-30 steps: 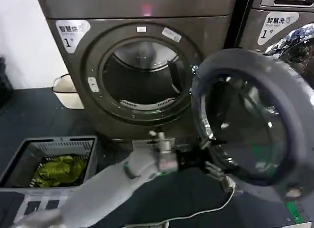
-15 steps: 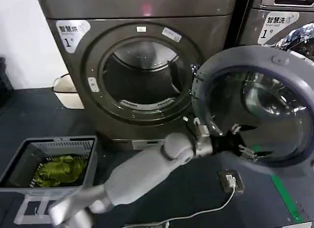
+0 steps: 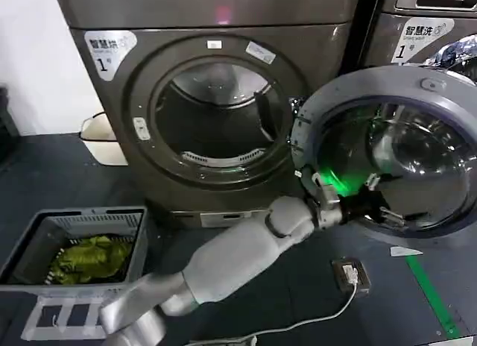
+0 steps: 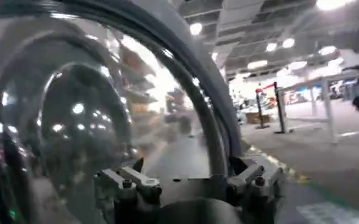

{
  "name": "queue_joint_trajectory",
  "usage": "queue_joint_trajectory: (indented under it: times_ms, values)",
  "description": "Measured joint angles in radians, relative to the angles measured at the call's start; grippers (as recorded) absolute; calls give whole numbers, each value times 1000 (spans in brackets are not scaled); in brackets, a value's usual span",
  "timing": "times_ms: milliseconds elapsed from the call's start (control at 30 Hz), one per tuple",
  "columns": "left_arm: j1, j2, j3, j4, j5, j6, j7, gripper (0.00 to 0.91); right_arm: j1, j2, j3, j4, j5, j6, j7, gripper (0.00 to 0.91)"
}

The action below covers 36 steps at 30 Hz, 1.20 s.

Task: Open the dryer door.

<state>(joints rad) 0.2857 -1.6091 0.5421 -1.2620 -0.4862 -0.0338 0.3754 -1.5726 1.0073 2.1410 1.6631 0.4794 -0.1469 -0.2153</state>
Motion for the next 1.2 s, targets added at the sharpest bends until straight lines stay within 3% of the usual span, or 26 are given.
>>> queue_joint_trajectory:
  times_ms: [333, 700, 1000, 1200]
  values:
    - [-16, 0, 4, 71, 57, 11, -80, 907, -3, 2, 9, 4, 0, 1, -3, 907]
    - [-14, 0, 10, 62, 15, -30, -83, 907, -12, -2, 21, 10, 1, 2, -6, 907]
    - [-35, 5, 77, -52, -180, -174, 0, 907, -20, -17, 44, 2, 6, 4, -14, 907]
    - [-66, 249, 167, -183, -239, -326, 24, 907, -7, -24, 49, 3, -21, 4, -18, 907]
